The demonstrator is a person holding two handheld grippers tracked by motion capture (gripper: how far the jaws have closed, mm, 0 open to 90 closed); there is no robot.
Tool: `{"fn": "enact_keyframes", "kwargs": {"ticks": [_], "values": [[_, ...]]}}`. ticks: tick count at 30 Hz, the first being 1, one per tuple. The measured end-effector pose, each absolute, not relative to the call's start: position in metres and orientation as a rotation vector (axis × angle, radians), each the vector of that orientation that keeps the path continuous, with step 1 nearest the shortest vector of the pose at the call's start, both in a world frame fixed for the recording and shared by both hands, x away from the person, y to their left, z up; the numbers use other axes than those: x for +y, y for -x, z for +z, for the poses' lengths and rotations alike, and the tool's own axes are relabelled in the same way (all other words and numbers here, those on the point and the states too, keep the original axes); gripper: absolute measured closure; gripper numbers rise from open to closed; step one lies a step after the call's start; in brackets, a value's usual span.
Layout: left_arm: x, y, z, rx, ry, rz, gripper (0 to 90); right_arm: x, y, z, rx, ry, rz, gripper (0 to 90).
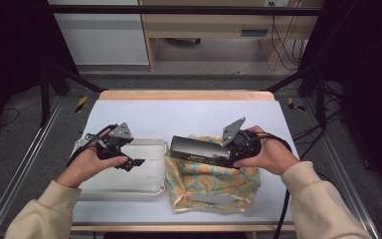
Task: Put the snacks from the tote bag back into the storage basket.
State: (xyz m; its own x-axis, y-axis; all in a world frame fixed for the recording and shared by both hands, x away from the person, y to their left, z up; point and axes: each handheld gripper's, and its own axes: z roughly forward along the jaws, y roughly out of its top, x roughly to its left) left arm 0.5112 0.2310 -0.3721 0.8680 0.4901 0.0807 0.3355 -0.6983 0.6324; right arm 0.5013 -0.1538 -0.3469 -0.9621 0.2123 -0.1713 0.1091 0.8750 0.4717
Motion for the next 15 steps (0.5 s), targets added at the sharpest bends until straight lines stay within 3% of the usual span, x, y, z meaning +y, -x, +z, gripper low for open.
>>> {"fn": "enact_keyframes", "kwargs": {"ticks": [15], "values": [[0.237, -0.508, -0.359, 0.479, -2.520, 0.303, 8.4, -0.135, -0.503, -0.346, 2.858, -0.197, 0.630, 43.6]]}}
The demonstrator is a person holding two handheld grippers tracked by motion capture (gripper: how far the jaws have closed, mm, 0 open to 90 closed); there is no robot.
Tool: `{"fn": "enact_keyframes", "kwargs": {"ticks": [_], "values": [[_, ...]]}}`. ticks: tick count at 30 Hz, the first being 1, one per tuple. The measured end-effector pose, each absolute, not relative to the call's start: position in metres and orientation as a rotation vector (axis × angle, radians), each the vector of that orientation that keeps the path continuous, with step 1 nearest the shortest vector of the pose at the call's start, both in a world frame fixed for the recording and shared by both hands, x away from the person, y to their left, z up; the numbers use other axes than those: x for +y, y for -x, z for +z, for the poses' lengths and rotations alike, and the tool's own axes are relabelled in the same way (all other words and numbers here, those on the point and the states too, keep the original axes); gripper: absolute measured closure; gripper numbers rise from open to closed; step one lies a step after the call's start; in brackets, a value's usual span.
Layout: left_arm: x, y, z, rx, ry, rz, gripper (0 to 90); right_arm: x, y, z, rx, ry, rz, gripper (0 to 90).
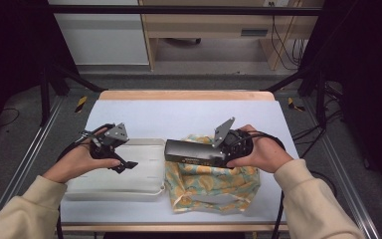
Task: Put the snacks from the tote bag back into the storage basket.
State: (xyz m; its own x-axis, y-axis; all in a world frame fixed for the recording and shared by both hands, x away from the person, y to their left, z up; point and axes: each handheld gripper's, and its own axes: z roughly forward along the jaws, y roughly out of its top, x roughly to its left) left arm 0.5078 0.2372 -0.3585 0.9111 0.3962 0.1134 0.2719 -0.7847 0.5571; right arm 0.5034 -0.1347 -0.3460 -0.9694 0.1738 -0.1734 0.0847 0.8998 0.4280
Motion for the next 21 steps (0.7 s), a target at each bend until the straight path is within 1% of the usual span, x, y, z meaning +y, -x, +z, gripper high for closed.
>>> {"fn": "enact_keyframes", "kwargs": {"ticks": [8, 21], "values": [[0.228, -0.520, -0.349, 0.422, -2.527, 0.322, 7.7, -0.128, -0.511, -0.341, 2.859, -0.180, 0.608, 43.5], [0.234, -0.533, -0.330, 0.343, -2.550, 0.299, 7.6, -0.100, -0.529, -0.331, 2.857, -0.136, 0.560, 43.5]]}}
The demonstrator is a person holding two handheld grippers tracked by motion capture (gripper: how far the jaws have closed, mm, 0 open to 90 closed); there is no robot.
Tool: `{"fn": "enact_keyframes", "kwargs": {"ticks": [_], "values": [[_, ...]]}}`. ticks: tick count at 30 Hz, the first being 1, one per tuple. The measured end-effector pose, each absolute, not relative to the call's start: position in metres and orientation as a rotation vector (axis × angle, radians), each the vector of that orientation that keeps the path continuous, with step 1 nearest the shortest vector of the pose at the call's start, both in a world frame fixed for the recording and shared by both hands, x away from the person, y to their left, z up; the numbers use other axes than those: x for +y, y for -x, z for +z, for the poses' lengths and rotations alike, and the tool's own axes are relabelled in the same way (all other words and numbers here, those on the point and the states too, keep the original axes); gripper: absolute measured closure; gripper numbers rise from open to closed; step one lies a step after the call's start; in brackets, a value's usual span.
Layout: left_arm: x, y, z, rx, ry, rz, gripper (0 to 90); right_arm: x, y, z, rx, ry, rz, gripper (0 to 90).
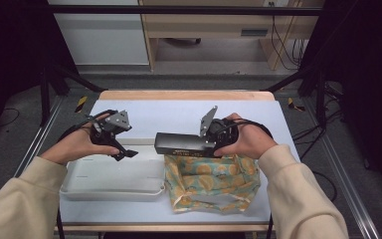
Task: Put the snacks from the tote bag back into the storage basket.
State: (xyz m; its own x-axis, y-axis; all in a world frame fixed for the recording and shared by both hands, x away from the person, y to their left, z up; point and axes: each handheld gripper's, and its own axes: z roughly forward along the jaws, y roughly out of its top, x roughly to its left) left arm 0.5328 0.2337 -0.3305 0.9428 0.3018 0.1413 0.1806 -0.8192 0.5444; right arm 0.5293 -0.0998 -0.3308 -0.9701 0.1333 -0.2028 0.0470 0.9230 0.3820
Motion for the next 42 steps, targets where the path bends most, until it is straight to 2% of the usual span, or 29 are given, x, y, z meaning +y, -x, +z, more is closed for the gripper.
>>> {"fn": "enact_keyframes", "kwargs": {"ticks": [13, 42], "values": [[0.225, -0.528, -0.324, 0.282, -2.579, 0.294, 7.6, -0.074, -0.534, -0.338, 2.882, -0.099, 0.541, 43.5], [0.207, -0.497, -0.325, 0.117, -2.708, 0.279, 8.9, -0.033, -0.510, -0.344, 2.910, -0.026, 0.572, 43.5]]}}
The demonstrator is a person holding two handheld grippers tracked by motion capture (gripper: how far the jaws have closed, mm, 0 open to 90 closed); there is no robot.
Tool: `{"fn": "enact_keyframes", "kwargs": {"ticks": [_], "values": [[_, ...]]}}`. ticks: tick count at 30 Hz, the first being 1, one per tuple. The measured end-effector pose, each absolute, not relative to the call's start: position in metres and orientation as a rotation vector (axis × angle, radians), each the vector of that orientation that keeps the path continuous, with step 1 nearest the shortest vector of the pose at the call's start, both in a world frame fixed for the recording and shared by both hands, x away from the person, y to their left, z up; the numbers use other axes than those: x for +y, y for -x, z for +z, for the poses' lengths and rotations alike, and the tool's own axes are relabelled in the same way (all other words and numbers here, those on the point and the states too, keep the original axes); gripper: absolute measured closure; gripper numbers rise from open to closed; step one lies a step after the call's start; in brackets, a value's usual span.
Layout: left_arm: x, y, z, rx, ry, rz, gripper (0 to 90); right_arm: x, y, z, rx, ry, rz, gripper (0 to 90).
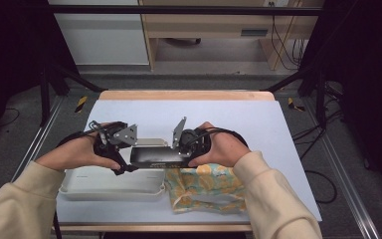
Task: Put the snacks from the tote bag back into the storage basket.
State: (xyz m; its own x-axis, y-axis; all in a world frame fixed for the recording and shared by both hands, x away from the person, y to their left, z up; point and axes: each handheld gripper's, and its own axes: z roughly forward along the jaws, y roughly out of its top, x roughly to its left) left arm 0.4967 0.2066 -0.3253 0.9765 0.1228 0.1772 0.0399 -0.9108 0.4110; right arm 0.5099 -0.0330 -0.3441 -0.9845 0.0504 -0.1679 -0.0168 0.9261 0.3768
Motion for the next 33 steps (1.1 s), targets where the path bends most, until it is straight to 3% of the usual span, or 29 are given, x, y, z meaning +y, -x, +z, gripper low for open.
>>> {"fn": "enact_keyframes", "kwargs": {"ticks": [12, 33], "values": [[0.195, -0.499, -0.339, 0.050, -2.804, 0.259, 10.7, -0.028, -0.509, -0.346, 2.920, -0.006, 0.579, 43.5], [0.186, -0.503, -0.353, 0.016, -2.900, 0.233, 32.1, -0.025, -0.505, -0.346, 2.945, 0.004, 0.567, 43.5]]}}
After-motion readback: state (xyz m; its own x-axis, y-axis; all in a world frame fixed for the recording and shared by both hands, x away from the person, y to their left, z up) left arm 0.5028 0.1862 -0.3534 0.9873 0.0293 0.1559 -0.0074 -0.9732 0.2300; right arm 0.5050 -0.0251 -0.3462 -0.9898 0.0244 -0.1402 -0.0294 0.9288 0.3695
